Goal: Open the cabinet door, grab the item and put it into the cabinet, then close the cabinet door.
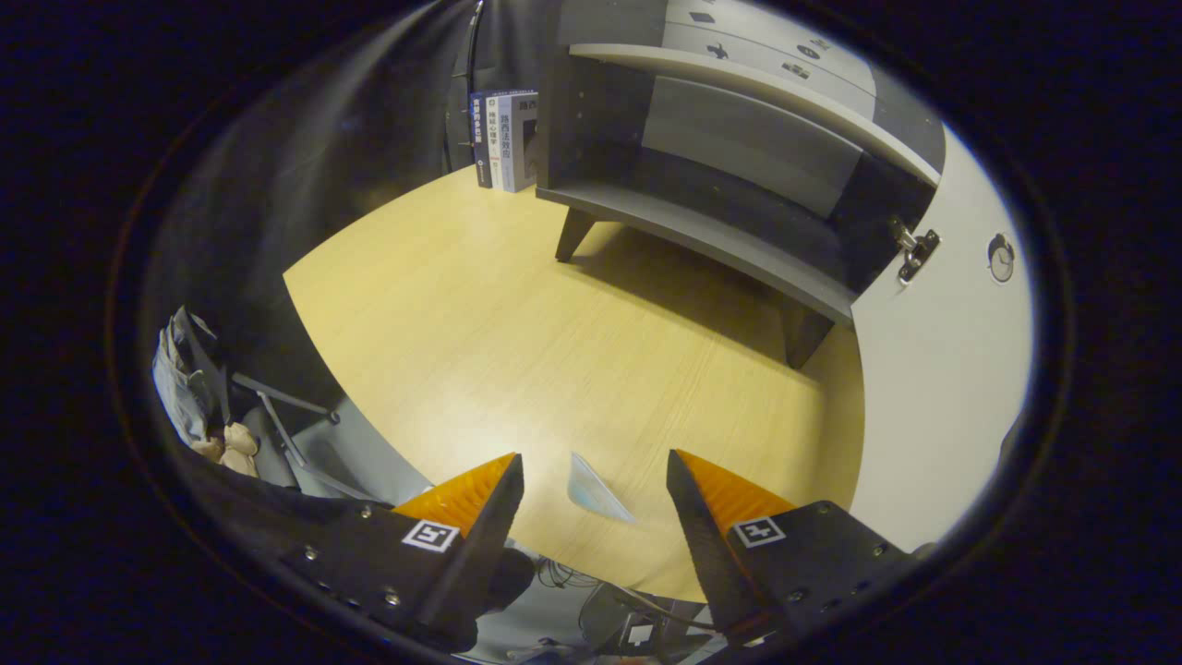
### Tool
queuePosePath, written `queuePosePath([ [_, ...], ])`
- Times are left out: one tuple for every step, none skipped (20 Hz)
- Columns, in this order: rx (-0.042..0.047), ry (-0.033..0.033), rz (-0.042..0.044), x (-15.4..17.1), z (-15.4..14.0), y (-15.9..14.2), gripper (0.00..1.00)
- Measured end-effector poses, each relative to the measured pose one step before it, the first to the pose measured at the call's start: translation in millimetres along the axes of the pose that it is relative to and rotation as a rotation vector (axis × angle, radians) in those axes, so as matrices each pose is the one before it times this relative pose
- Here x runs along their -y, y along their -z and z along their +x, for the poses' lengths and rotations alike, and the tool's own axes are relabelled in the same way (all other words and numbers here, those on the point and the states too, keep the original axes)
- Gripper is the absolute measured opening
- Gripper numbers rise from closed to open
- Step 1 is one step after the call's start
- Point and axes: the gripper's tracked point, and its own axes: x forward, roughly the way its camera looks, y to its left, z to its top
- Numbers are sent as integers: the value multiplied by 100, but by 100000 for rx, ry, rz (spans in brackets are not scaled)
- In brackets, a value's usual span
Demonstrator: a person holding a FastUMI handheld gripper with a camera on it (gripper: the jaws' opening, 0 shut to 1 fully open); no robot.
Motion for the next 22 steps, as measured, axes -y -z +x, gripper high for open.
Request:
queuePosePath([
  [-1202, -491, -54, -15, 471, 379, 92],
  [-1113, 369, 107, 79, 541, 346, 92],
  [-1530, -43, 662, 11, 368, 344, 92],
  [-972, 513, 965, -16, 751, 205, 91],
  [-927, -222, 931, -82, 440, 172, 77],
  [-962, 2, 698, -105, 508, 302, 63],
  [-861, -782, 735, -140, 219, 104, 58],
  [-706, -456, 835, -146, 463, 101, 59],
  [-132, -1535, 201, -202, 122, -68, 59],
  [1483, 1805, 1669, 508, 899, -117, 59],
  [-794, 1407, 1726, 159, -214, -142, 27],
  [46, 373, 2289, 93, -231, 24, 22],
  [141, 1735, 1871, 388, -16, -58, 22],
  [170, 1909, 1271, 440, 266, -144, 17],
  [-418, -184, 801, 100, -131, 20, 12],
  [352, 489, 925, -12, -95, -36, 12],
  [947, 451, 1218, 99, -294, -329, 12],
  [765, 150, 2046, 70, -472, -375, 12],
  [1482, -155, 2777, -18, -656, -750, 12],
  [1325, 302, 2913, 57, -756, -935, 12],
  [1828, 505, 2261, 209, -906, -1270, 12],
  [2450, 714, 1686, 182, -1005, -1393, 12],
])
